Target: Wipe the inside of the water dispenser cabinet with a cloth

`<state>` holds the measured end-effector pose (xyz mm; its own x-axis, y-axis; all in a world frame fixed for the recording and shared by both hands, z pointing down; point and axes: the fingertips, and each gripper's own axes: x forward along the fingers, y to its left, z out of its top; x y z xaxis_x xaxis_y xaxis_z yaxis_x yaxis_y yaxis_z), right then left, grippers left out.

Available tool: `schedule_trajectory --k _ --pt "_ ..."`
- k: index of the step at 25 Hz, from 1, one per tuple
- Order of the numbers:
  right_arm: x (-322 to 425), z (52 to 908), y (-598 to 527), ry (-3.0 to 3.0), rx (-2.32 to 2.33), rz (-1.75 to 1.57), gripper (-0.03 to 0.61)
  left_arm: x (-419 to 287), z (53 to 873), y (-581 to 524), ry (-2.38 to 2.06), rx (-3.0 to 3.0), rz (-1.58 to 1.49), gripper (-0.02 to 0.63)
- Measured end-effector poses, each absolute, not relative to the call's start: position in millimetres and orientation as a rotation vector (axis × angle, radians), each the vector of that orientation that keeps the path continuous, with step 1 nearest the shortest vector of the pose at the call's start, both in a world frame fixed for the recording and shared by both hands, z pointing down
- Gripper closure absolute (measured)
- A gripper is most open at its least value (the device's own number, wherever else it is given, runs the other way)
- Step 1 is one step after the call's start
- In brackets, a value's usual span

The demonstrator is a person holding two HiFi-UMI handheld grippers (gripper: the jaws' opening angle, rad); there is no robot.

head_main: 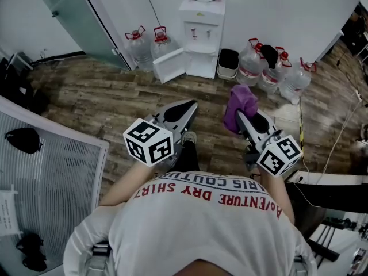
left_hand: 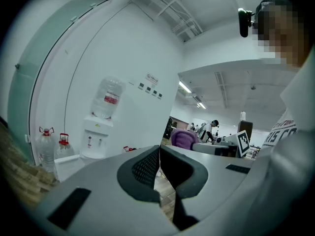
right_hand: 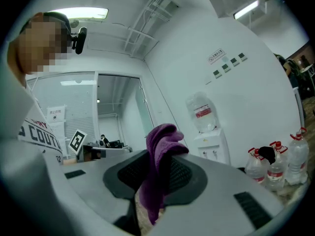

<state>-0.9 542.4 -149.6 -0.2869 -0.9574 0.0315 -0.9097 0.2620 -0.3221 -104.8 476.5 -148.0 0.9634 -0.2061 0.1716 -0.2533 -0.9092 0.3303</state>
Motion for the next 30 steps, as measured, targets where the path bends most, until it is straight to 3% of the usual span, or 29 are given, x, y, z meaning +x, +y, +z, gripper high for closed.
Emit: schedule_trajectory --k 18,30 --pt "60.2 -120.8 258.4 2.361 -1.774 -0.573 0.480 -34.1 -108.5 194.9 -0.312 2.667 0.249 0.586" --pt "82.8 -69.9 164.0 2.378 -1.803 -0.714 0.480 -14.5 -50.1 103.2 -0.335 2.594 0.318 0.586"
